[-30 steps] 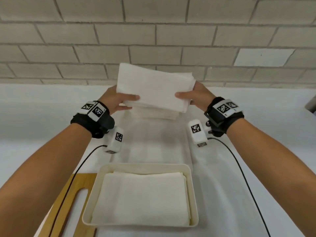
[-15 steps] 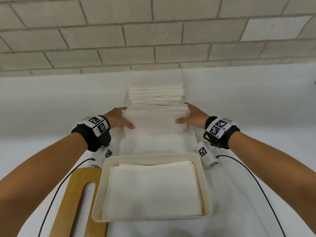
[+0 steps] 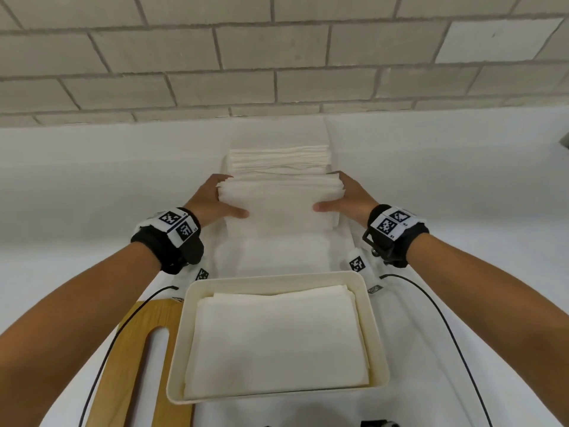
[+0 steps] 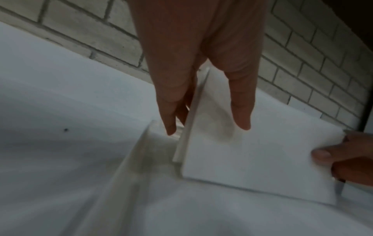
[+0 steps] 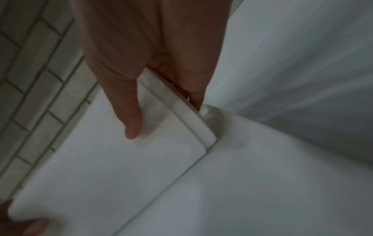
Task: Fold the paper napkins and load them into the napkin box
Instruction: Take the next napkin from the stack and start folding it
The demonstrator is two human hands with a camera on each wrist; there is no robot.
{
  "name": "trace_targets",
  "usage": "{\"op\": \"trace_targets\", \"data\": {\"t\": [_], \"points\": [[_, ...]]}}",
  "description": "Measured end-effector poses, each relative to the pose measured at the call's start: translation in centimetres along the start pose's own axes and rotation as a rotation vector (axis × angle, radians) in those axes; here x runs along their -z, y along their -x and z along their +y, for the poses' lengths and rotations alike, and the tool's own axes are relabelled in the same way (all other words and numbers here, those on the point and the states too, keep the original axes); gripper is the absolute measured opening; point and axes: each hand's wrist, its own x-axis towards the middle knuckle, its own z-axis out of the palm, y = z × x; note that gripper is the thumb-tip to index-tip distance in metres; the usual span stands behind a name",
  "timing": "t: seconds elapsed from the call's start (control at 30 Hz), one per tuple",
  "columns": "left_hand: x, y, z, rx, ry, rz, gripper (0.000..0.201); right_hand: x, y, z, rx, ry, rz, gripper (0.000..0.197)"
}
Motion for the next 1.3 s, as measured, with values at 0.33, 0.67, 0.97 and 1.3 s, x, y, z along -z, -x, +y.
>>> {"op": "trace_targets", "data": {"t": [0.33, 0.67, 0.97, 1.3], "points": [[-0.8, -2.8, -2.3, 0.02, 0.007, -0.073, 0.127, -0.4, -0.3, 0.4, 0.006, -0.042, 0.022, 0.089], [0.1, 0.2, 3.6, -0.221, -0.036, 0.0, 0.07, 0.4, 1.5, -5.9, 0.372, 0.435, -0.011, 0.118], [1.3, 2.3, 10.1, -0.579, 0.11, 0.228, 0.103, -1.6, 1.3, -10.2, 0.254, -0.078, -0.065, 0.055], [-1.8, 1.6, 6.1, -0.169, 0.053, -0.229, 0.066, -1.9, 1.0, -6.1, 0.121, -0.023, -0.19, 0.077]]}}
